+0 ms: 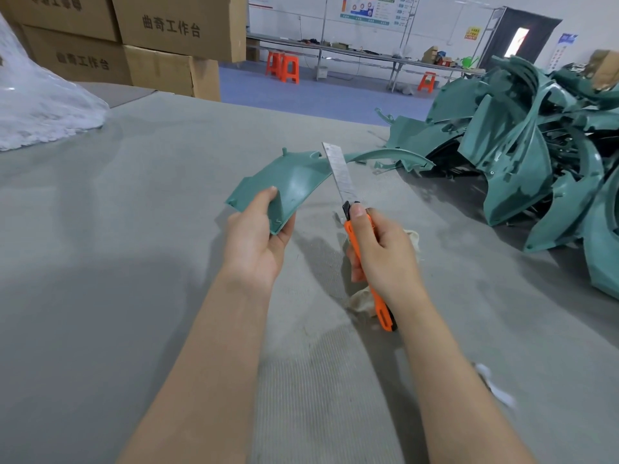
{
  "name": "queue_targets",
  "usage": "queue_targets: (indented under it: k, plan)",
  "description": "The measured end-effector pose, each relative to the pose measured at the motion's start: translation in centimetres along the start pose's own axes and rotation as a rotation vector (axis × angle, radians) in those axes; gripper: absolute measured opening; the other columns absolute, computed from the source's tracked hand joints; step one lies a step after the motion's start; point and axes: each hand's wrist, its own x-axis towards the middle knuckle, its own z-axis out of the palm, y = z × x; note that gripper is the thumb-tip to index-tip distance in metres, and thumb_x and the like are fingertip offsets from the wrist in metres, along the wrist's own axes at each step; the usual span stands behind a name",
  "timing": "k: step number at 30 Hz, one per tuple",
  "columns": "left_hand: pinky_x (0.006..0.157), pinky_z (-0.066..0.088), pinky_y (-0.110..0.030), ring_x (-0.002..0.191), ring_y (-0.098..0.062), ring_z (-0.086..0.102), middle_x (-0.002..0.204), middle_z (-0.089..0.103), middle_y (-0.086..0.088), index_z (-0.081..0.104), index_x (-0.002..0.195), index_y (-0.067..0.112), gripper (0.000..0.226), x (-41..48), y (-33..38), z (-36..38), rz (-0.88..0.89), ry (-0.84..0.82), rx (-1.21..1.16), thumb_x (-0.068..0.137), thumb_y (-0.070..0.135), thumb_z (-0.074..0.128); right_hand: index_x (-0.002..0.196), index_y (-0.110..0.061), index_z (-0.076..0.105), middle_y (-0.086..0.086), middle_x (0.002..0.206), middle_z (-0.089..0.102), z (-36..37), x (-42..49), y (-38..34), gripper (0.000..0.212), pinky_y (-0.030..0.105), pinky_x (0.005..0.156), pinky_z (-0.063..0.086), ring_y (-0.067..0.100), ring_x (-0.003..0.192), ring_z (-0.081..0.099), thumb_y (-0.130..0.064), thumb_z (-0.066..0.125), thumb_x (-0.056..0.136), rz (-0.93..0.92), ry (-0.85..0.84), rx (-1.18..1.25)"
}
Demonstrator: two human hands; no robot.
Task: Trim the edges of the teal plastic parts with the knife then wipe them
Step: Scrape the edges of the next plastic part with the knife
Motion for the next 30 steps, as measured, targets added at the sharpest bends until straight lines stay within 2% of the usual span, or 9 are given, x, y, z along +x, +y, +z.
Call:
queue_targets:
  k: [5,8,13,17,21,23,27,30]
  plan:
    - [0.046,0.048,-0.016,0.063,-0.01,0.062,0.081,0.065,-0.003,0.059,0.088,0.012,0.008,0.1,-0.1,0.0,0.024,0.011,0.029,0.089,0.005,0.061,0.067,-0.016,0.043,-0.003,0.049,0.044,0.0,0.0,-0.2,0.043,0.021,0.041,0.037,0.015,0.042,0.044,-0.044,0.041,0.1,0.003,0.015,0.069]
    - [0.047,0.049,-0.016,0.064,-0.01,0.062,0.082,0.065,-0.003,0.06,0.088,0.012,0.007,0.2,-0.1,-0.1,0.026,0.007,0.034,0.089,0.005,0.062,0.067,-0.015,0.043,-0.005,0.046,0.044,0.2,-0.1,-0.1,0.044,0.026,0.043,0.038,0.015,0.038,0.047,-0.044,0.042,0.1,-0.028,-0.022,0.007]
    - [0.047,0.049,-0.016,0.06,-0.008,0.062,0.08,0.065,-0.003,0.061,0.088,0.011,0.005,0.2,-0.2,-0.1,0.029,0.011,0.052,0.089,0.006,0.061,0.07,-0.011,0.046,0.003,0.053,0.045,0.6,-0.2,0.3,0.048,0.035,0.042,0.046,0.019,0.038,0.05,-0.051,0.041,0.096,-0.072,-0.084,-0.073]
    - [0.047,0.049,-0.016,0.061,-0.008,0.063,0.081,0.065,-0.004,0.061,0.09,0.01,0.004,0.1,-0.1,-0.2,0.023,0.021,0.048,0.09,0.006,0.061,0.067,-0.022,0.047,0.0,0.054,0.045,0.8,-0.3,0.6,0.042,0.029,0.039,0.041,0.018,0.042,0.047,-0.052,0.042,0.096,-0.098,-0.099,-0.118]
    - [0.046,0.049,-0.016,0.057,-0.007,0.063,0.079,0.066,-0.003,0.061,0.092,0.01,0.006,0.0,-0.1,-0.1,0.022,0.02,0.025,0.09,0.005,0.059,0.065,-0.025,0.044,-0.005,0.053,0.046,1.0,-0.3,0.3,0.04,0.043,0.05,0.048,0.023,0.048,0.049,-0.05,0.043,0.097,-0.107,-0.124,-0.157]
    - [0.046,0.049,-0.015,0.055,-0.006,0.063,0.077,0.066,-0.002,0.061,0.091,0.01,0.006,-0.1,0.0,-0.1,0.03,0.021,0.023,0.09,0.004,0.059,0.064,-0.024,0.043,-0.001,0.054,0.046,1.0,-0.4,0.1,0.041,0.049,0.052,0.05,0.029,0.05,0.05,-0.05,0.043,0.097,-0.111,-0.136,-0.169]
    - [0.047,0.049,-0.015,0.052,-0.006,0.063,0.074,0.066,-0.002,0.062,0.087,0.01,0.008,0.0,0.0,-0.1,0.044,0.025,0.014,0.09,0.003,0.059,0.065,-0.02,0.043,0.006,0.055,0.047,1.1,-0.5,-0.1,0.042,0.049,0.053,0.049,0.031,0.051,0.051,-0.046,0.044,0.098,-0.136,-0.141,-0.185]
    - [0.05,0.051,-0.019,0.064,-0.01,0.062,0.076,0.064,-0.003,0.062,0.084,0.009,0.009,0.2,0.0,-0.2,0.059,0.008,0.001,0.09,0.003,0.059,0.064,-0.022,0.043,0.012,0.056,0.053,1.3,-0.8,-0.4,0.041,0.048,0.053,0.049,0.027,0.049,0.052,-0.046,0.045,0.097,-0.179,-0.2,-0.237]
